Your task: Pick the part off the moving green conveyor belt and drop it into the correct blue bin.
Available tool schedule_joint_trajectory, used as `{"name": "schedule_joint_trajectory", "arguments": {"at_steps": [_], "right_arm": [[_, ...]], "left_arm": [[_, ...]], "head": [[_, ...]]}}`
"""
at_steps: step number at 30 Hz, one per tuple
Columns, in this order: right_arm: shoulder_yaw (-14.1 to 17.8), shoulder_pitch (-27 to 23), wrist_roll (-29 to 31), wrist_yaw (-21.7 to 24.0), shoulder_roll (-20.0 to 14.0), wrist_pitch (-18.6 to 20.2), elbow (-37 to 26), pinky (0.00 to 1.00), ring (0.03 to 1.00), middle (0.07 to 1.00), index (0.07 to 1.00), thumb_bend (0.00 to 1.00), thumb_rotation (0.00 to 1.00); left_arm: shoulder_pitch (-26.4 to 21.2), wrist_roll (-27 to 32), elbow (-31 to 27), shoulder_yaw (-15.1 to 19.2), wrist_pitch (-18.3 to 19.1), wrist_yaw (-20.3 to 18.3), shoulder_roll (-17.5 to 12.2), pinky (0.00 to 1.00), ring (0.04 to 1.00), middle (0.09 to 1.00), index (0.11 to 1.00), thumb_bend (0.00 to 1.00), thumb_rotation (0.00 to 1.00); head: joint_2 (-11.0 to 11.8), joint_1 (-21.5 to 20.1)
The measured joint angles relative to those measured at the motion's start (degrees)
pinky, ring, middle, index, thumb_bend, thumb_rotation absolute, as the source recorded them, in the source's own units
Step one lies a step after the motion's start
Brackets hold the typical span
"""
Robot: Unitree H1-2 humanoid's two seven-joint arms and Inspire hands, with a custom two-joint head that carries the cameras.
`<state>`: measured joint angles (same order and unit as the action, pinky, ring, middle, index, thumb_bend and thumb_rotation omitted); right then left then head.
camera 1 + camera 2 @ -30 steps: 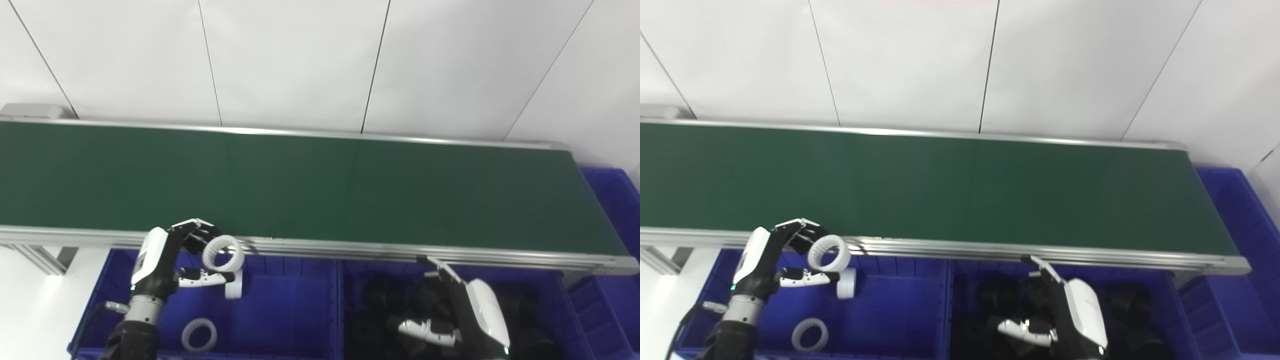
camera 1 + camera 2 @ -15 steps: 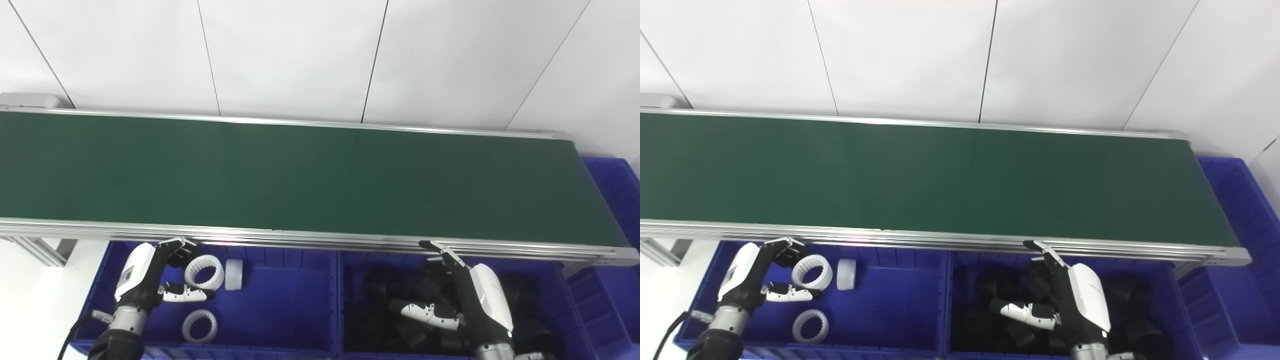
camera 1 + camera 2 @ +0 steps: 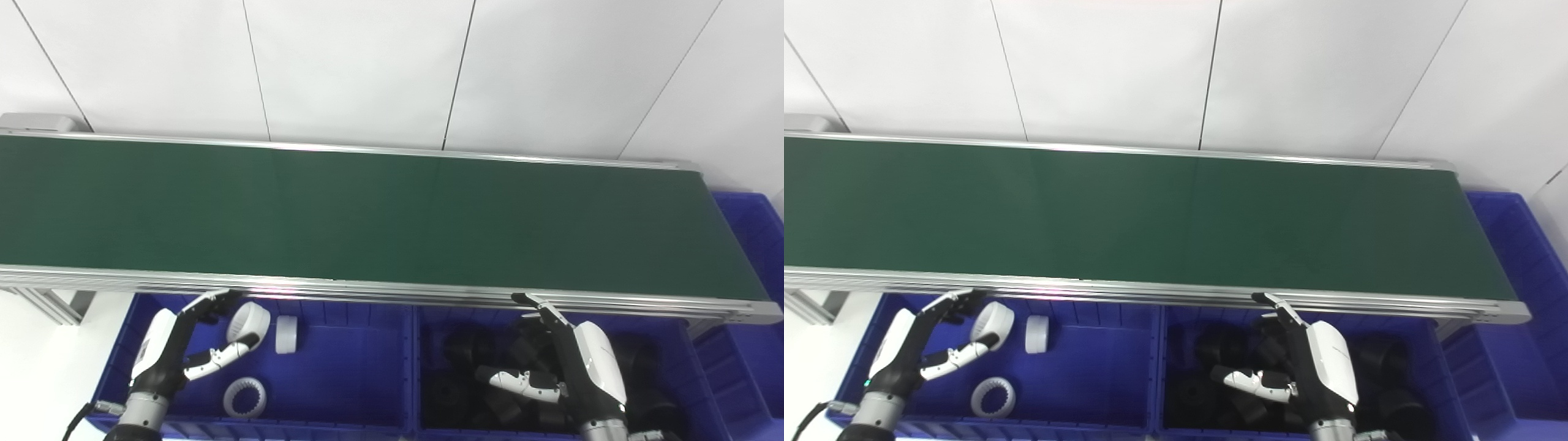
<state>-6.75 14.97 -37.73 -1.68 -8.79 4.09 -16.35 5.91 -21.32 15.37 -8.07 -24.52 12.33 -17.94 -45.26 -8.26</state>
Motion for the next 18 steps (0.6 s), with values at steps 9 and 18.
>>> {"name": "schedule_joint_trajectory", "arguments": {"at_steps": [9, 18], "right_arm": [[-0.1, -0.1, -0.3, 0.0, 0.3, 0.0, 0.0, 0.60, 0.636, 0.646, 0.811, 0.77, 0.35], [-0.3, 0.1, -0.4, 0.7, 1.1, 0.2, -0.3, 0.60, 0.646, 0.655, 0.816, 0.75, 0.33]], "left_arm": [[0.2, 4.9, -10.7, -6.2, -0.6, -5.5, -4.0, 0.66, 0.752, 0.783, 0.769, 0.88, 0.59], [-2.7, 4.1, -14.0, -7.4, 3.0, -15.3, -1.0, 0.66, 0.762, 0.807, 0.765, 0.87, 0.50]], "head": [[-0.1, -2.6], [-0.4, -4.8]]}}
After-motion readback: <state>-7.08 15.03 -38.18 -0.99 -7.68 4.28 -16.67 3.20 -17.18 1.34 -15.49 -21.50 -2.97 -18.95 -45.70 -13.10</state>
